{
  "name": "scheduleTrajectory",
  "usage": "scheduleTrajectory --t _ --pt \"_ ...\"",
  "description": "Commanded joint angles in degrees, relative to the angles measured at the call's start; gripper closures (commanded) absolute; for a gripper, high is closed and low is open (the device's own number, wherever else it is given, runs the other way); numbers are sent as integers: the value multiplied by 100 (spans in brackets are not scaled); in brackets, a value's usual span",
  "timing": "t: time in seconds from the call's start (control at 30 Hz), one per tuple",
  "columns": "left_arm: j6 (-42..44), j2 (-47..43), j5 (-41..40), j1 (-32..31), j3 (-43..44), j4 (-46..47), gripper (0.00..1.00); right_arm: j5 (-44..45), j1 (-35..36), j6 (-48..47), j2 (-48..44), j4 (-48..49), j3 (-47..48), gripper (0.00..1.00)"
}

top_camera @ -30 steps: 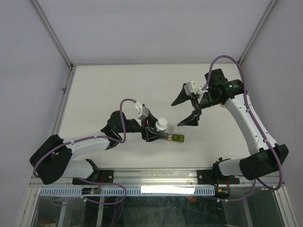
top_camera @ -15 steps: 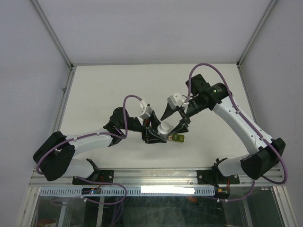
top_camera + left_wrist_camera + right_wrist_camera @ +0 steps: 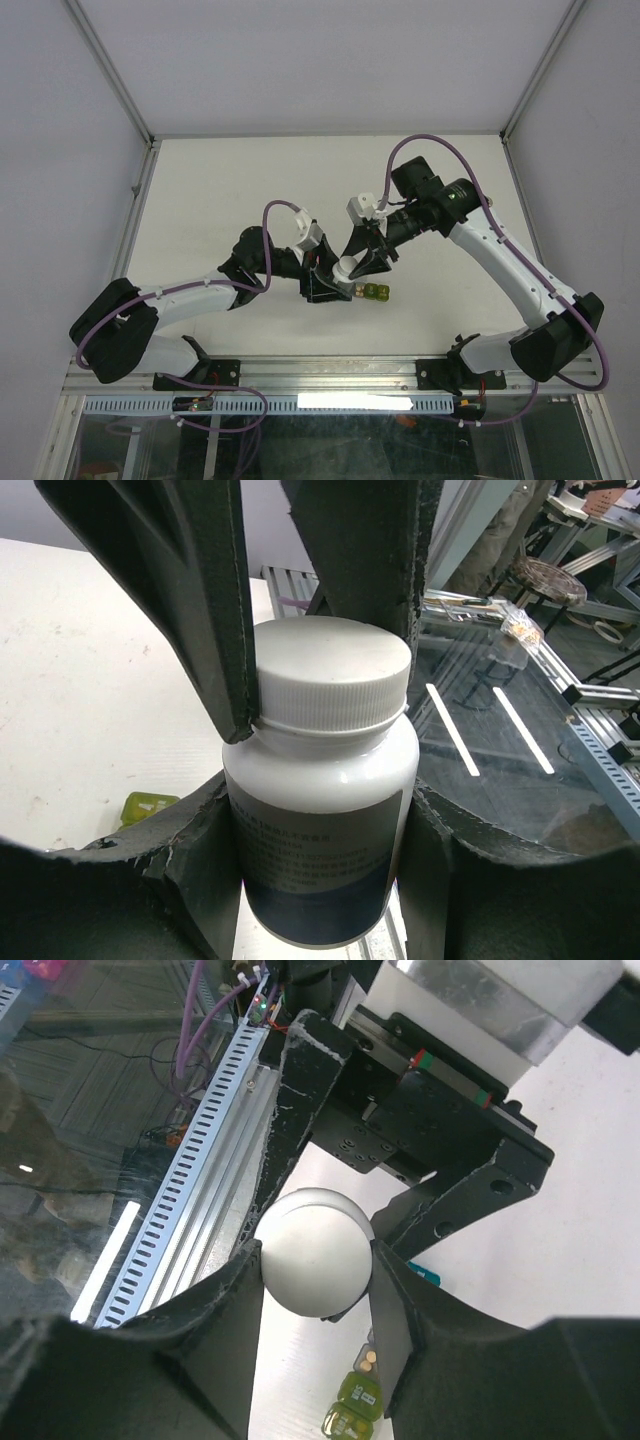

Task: Sort the pills into containers

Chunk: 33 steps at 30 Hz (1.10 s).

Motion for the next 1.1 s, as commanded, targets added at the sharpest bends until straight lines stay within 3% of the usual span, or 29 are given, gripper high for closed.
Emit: scheduleTrajectory --t 0.0,0.2,0.3,0.4,0.53,0.63,0.73,0.9,1.07 --pt "320 -372 -918 42 165 -78 100 280 54 665 -220 520 -147 63" --pt "904 -773 -1751 -70 92 -78 100 627 97 1405 4 595 -234 63" --pt "1195 -889 -2382 -218 87 -29 100 979 133 2135 144 851 -262 69" --pt "1685 -955 -3561 -524 108 40 100 1523 142 3368 381 1183 -256 76" --pt "2446 -634 -5692 -970 364 -20 100 2453 136 4680 724 1446 -216 78" --pt "2681 -203 -6622 -1044 590 -175 100 3101 104 5179 751 1796 -269 76" --pt "2652 -4 -6582 -1039 537 -185 100 2711 -117 5164 740 1713 109 56" --pt "2487 10 -6017 -1033 284 -279 100 1094 -988 4637 291 1713 609 3" --pt "2214 -174 -5396 -1029 42 -476 100 258 -1581 3226 -462 1573 739 0"
